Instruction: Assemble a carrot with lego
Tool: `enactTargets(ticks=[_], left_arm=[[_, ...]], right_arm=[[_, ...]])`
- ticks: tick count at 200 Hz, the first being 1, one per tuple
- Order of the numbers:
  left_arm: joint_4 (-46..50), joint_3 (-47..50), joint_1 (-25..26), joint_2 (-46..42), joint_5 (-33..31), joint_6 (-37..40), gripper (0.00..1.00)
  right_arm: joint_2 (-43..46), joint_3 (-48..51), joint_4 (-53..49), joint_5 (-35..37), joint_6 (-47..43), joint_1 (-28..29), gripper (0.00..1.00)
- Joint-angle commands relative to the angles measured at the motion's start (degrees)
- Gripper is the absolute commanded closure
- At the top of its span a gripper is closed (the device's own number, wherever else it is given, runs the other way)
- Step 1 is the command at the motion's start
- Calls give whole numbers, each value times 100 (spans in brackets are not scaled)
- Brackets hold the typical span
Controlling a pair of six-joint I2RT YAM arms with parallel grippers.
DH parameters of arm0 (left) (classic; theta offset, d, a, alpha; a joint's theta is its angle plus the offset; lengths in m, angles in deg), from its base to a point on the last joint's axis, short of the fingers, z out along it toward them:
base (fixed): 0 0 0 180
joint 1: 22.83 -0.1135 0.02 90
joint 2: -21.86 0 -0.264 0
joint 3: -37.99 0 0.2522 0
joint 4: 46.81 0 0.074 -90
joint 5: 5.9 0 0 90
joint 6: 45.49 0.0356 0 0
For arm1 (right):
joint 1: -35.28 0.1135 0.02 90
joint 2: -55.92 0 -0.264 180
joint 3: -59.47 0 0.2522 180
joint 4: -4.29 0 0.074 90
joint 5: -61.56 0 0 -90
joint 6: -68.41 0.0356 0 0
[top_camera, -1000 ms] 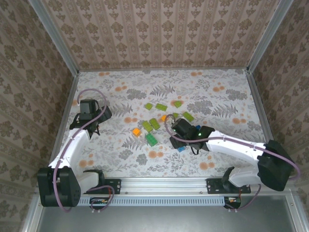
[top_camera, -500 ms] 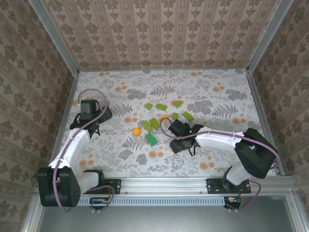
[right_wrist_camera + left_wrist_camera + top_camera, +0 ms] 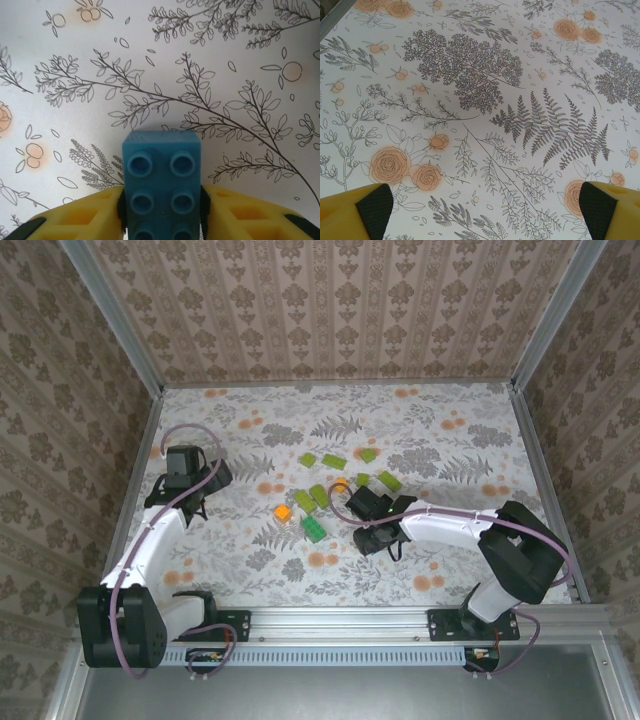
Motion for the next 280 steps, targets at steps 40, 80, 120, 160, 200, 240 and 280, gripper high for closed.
enactTargets(ticks=[40, 80, 120, 160, 200, 240, 280], left_arm=[[70, -175, 27, 20, -97, 102, 1], [58, -175, 25, 11, -89, 100, 1], [68, -184, 22, 11, -73, 95, 1], [92, -184, 30, -2, -54, 107, 1], [148, -190, 23, -42, -78, 114, 1], [150, -182, 25, -60, -98, 110, 1], [134, -183, 25, -36, -106, 109, 1]], right_arm=[[311, -342, -421, -49, 36, -33, 63], [636, -765, -1057, -198, 246, 69, 62], [406, -1661, -1569, -494, 456, 415, 62], [-288, -2675, -1838, -620, 300, 653, 62], [-1085, -3423, -1995, -737, 26, 684, 63], [-1649, -3774, -2018, -826, -124, 686, 63], [-1797, -3827, -1973, -870, -187, 687, 63]])
